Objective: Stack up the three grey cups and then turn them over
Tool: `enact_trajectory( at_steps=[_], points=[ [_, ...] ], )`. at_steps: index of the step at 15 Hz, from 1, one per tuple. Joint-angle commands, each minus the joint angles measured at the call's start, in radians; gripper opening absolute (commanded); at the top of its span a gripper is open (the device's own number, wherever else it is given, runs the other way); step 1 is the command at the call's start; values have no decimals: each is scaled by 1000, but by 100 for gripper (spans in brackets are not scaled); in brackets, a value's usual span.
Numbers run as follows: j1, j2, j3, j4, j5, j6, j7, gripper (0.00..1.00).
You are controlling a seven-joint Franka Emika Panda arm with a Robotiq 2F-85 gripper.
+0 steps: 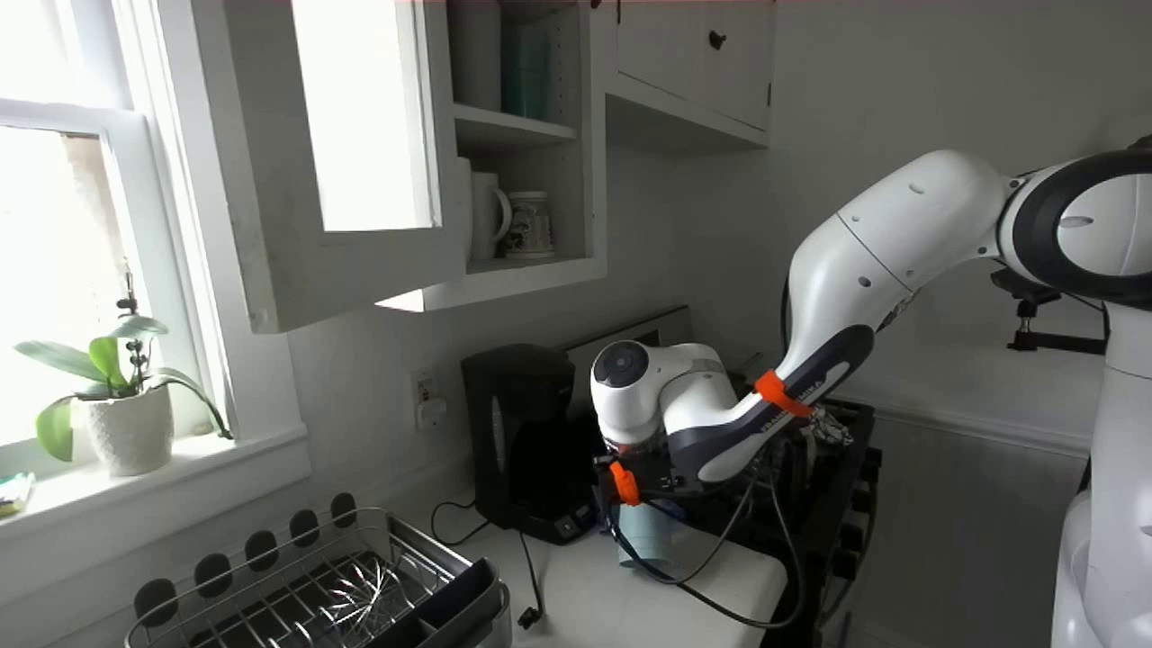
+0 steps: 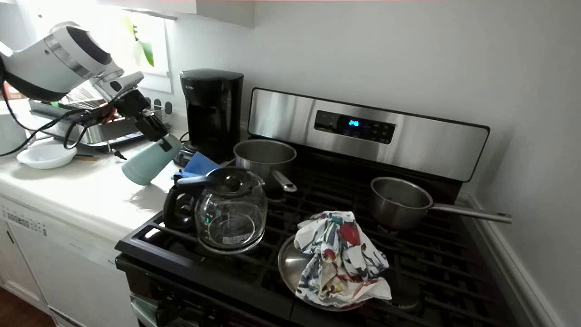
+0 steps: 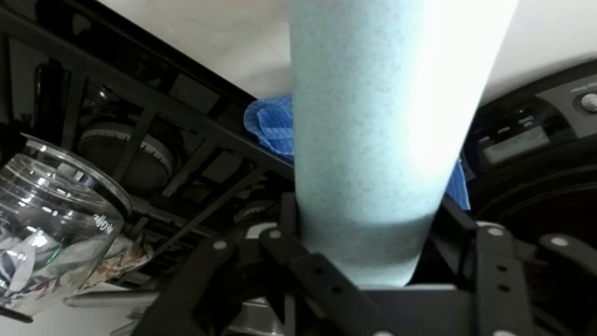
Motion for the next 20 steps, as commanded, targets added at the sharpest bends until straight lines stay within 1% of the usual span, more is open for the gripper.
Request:
enact_trajectory(
  at_steps=[1,4,12,16,20],
  points=[
    [15,-2,25,8,-134,-66,118,45],
    [21,12,41,7,-171,-91,161,45],
    [37,35,65,5,-191,-130,155,45],
    [52,26,73,4,-265,-208,188,45],
    [68,31,89,2,-302,-287,220,45]
  ],
)
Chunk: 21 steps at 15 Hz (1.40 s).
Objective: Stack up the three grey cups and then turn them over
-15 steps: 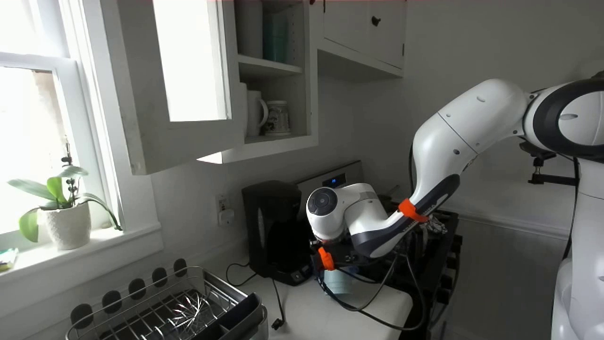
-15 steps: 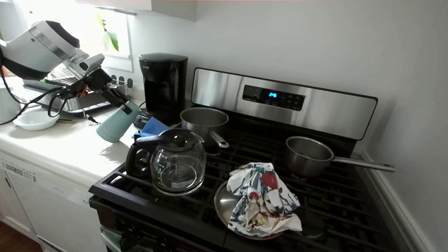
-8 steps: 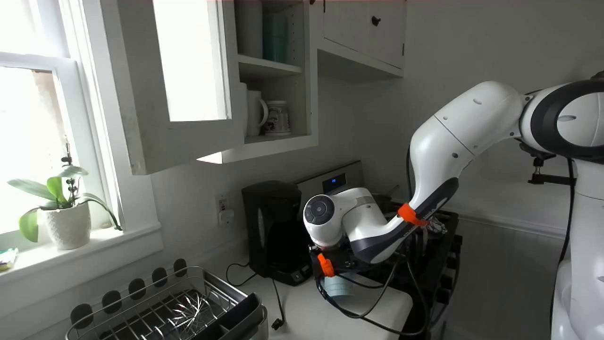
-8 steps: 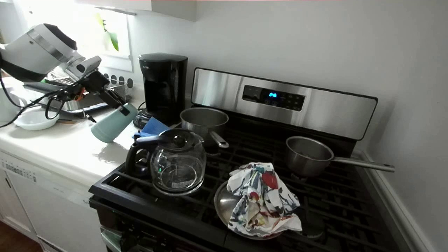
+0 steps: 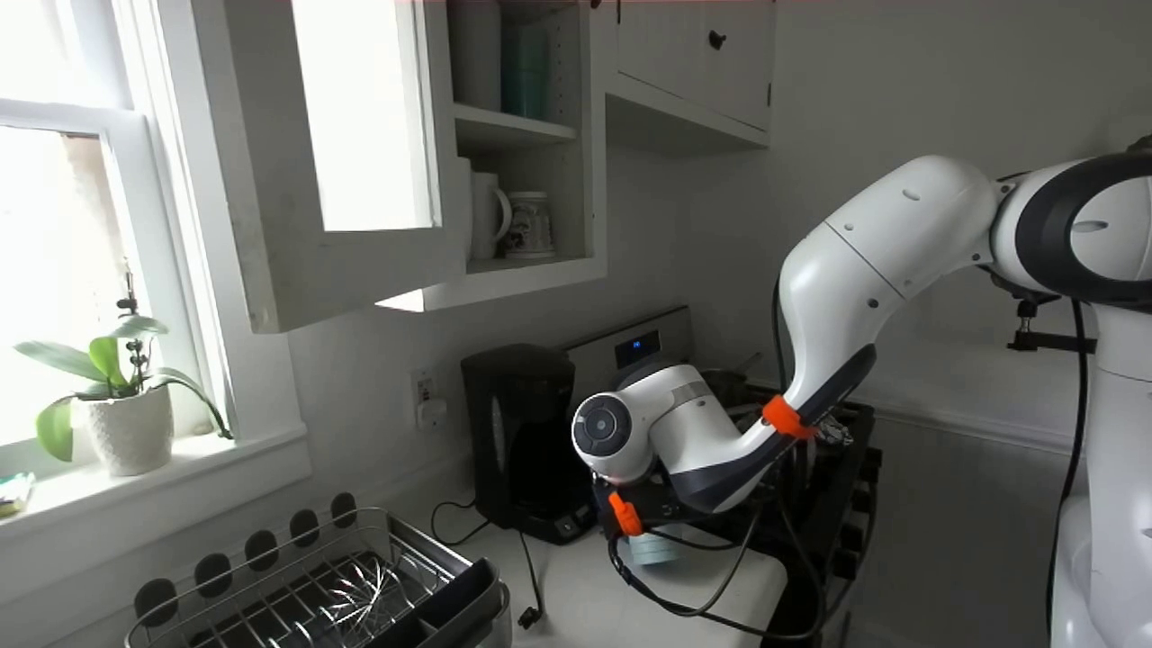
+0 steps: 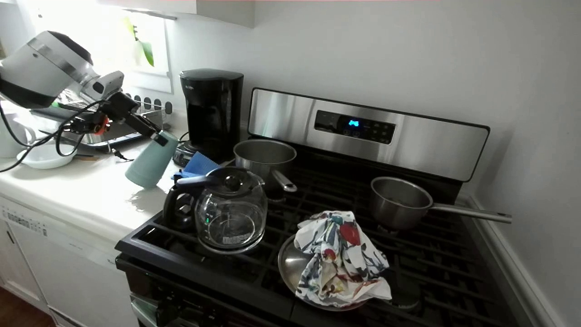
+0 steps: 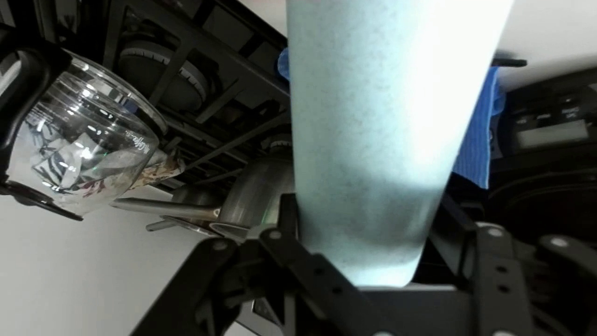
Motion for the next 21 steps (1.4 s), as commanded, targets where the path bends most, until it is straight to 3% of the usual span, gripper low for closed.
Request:
enact_trajectory(
  at_steps=[1,12,13,15,16,18,21],
  points=[
    [18,2,19,4,-53,-77,58,45],
    [27,21,39,7,32,-123,77,45],
    [26,21,38,7,35,-121,77,71],
    [26,21,38,7,41,-119,77,84],
    [25,22,37,6,38,-115,77,100],
    [23,21,35,6,49,-106,73,96],
    [13,-4,31,0,96,-69,55,100]
  ],
)
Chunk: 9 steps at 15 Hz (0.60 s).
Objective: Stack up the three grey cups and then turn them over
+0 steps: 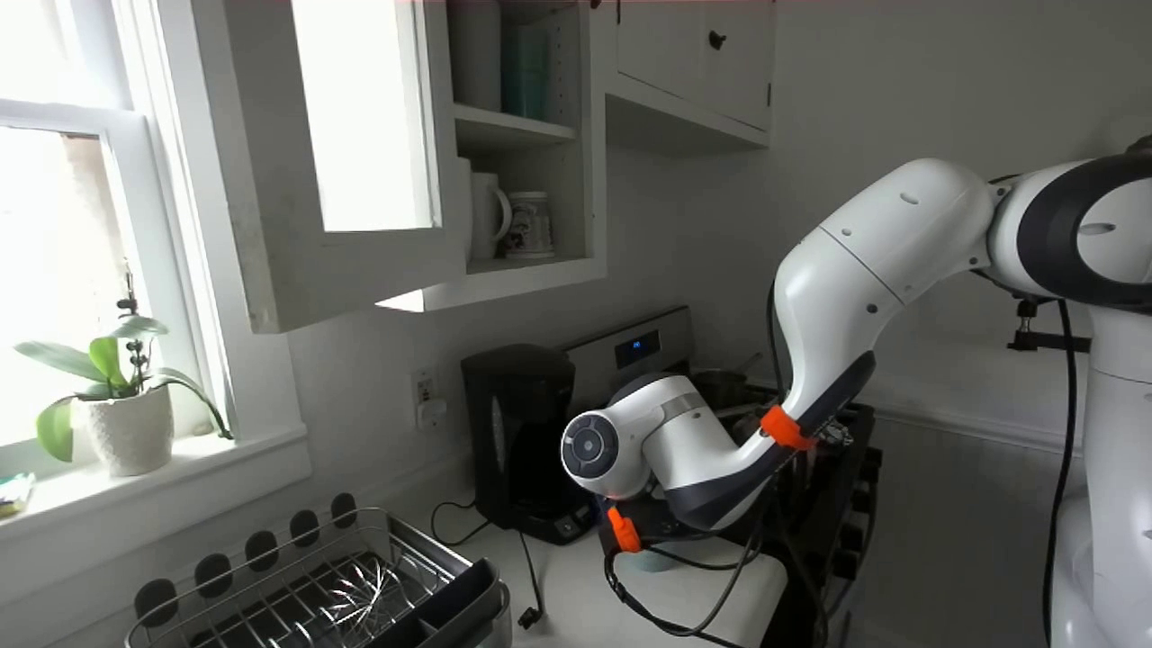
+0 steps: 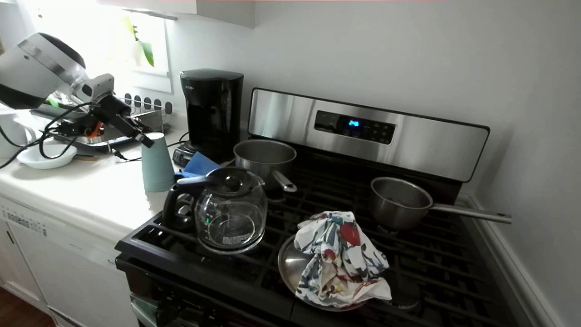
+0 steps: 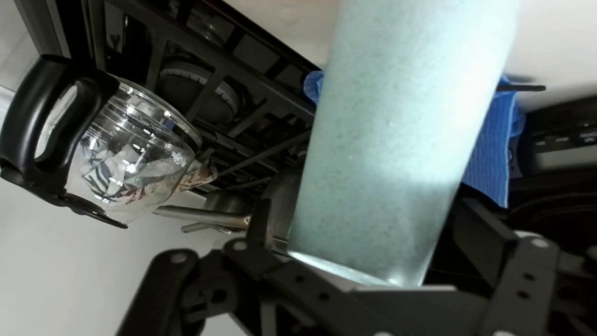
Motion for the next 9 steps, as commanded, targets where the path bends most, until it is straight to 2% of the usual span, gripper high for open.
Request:
enact_trajectory(
  at_steps=[1,5,9],
  points=[
    [-18,-37,-6,-5,78,65,-13,100],
    [-47,-118,-27,-33,184,197,-90,100],
    [-72,-223,-60,-49,423,267,-337,100]
  ],
)
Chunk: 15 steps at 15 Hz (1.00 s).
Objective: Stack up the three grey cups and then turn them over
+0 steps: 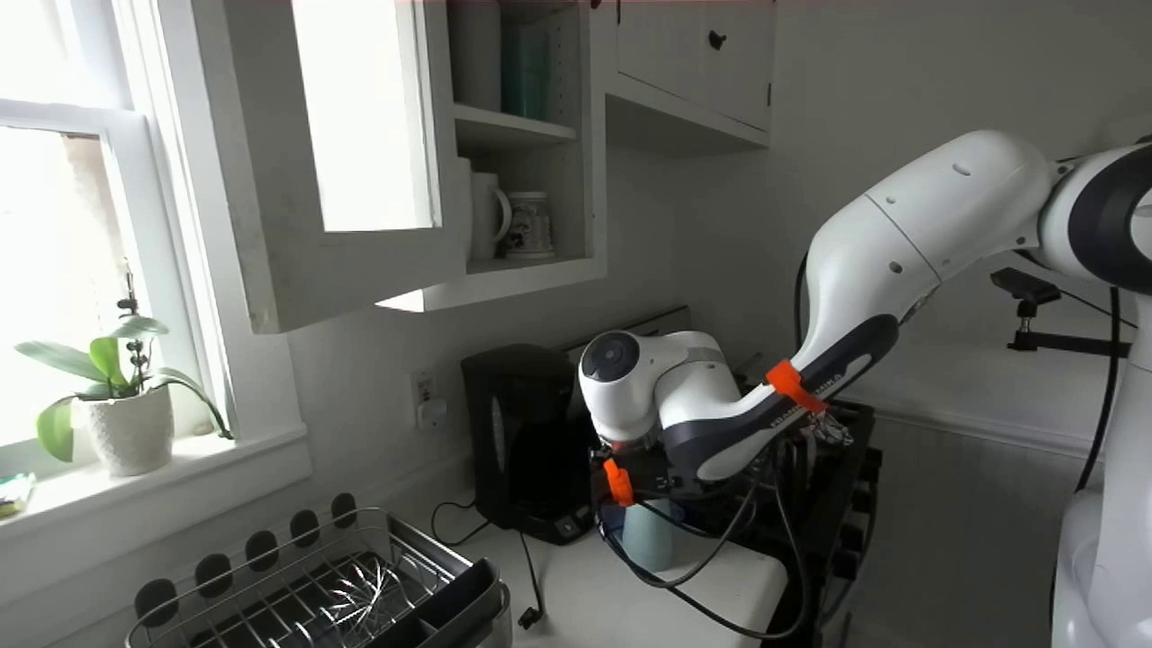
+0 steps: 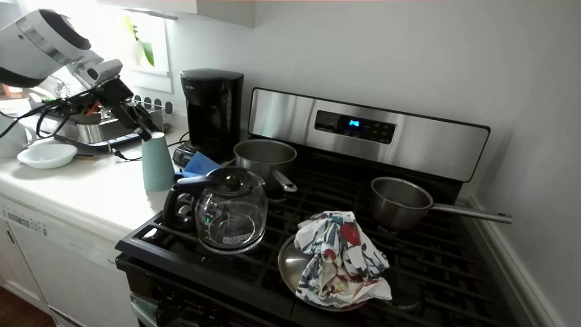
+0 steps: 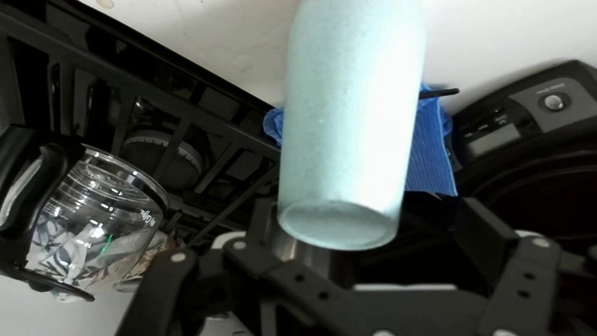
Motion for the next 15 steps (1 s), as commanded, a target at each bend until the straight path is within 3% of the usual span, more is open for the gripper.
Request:
enact_trajectory(
  at_steps=[1,4,8,12,15],
  points=[
    [-24,-133,-34,-50,205,90,-232,100],
    [-35,-200,-61,-46,376,107,-439,100],
    [-44,-275,-83,-24,615,30,-723,100],
    [-77,-320,-69,4,710,-76,-811,100],
    [-106,-341,-47,28,686,-180,-807,100]
  ],
)
